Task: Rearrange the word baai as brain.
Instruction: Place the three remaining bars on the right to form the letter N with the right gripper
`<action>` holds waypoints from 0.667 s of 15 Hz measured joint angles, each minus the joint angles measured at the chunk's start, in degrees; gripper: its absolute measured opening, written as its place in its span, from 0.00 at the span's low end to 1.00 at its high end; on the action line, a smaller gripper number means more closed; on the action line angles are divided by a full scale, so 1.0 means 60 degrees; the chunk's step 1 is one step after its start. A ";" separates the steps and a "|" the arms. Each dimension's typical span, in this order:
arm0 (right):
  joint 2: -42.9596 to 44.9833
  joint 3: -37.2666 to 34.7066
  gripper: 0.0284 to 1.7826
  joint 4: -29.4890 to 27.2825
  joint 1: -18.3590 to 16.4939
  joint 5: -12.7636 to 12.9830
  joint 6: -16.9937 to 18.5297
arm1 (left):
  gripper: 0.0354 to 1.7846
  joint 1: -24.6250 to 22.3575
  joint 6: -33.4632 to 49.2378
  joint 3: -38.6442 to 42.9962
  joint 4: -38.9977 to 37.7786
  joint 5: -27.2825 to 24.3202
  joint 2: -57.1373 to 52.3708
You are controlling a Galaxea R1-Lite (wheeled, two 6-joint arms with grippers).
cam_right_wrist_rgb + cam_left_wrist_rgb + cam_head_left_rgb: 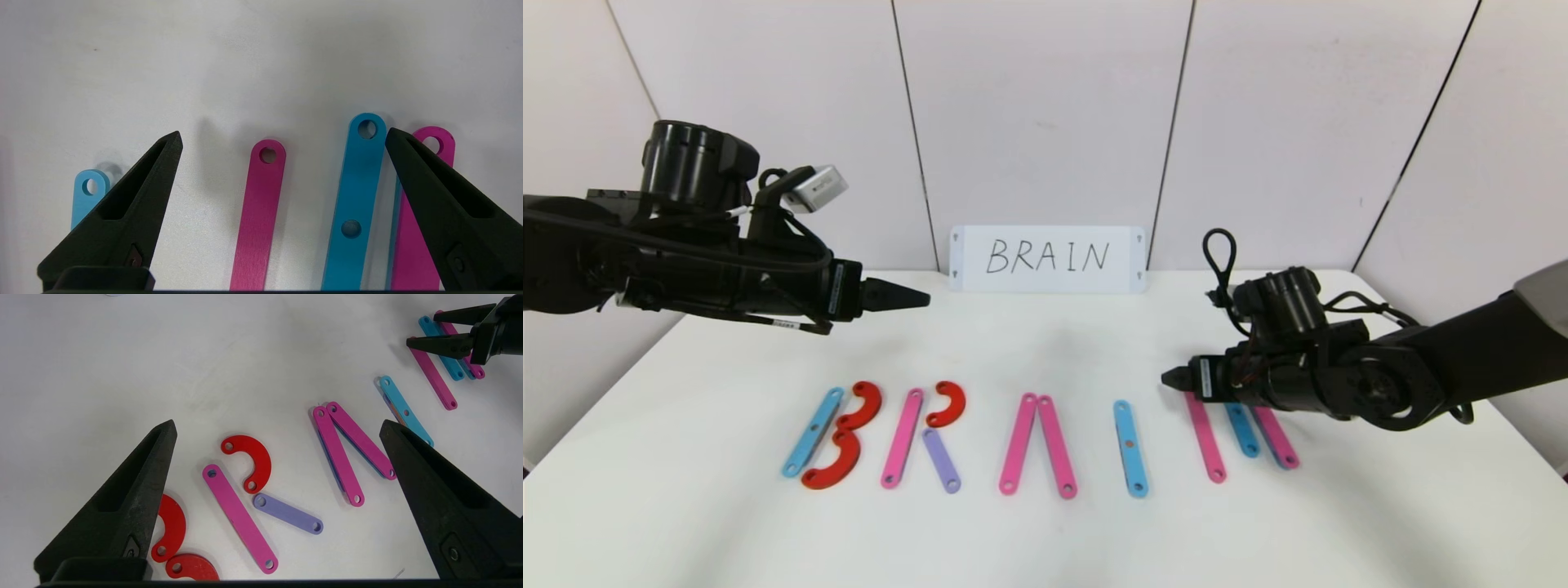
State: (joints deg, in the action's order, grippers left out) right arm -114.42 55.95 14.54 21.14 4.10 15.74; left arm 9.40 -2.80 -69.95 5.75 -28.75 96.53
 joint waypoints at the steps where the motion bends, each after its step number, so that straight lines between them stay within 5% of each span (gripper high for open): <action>1: -0.0004 -0.0010 0.98 -0.0008 -0.0010 0.0000 -0.0002 | 0.97 0.0000 0.0004 0.0000 0.0004 0.0000 0.0000; 10: -0.0087 -0.0024 0.98 0.0006 -0.0028 0.0002 0.0037 | 0.97 0.0000 0.0000 0.0000 0.0000 0.0000 0.0000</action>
State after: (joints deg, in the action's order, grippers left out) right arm -114.95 55.81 14.58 20.97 4.11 15.96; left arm 9.40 -2.80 -69.95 5.75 -28.75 96.53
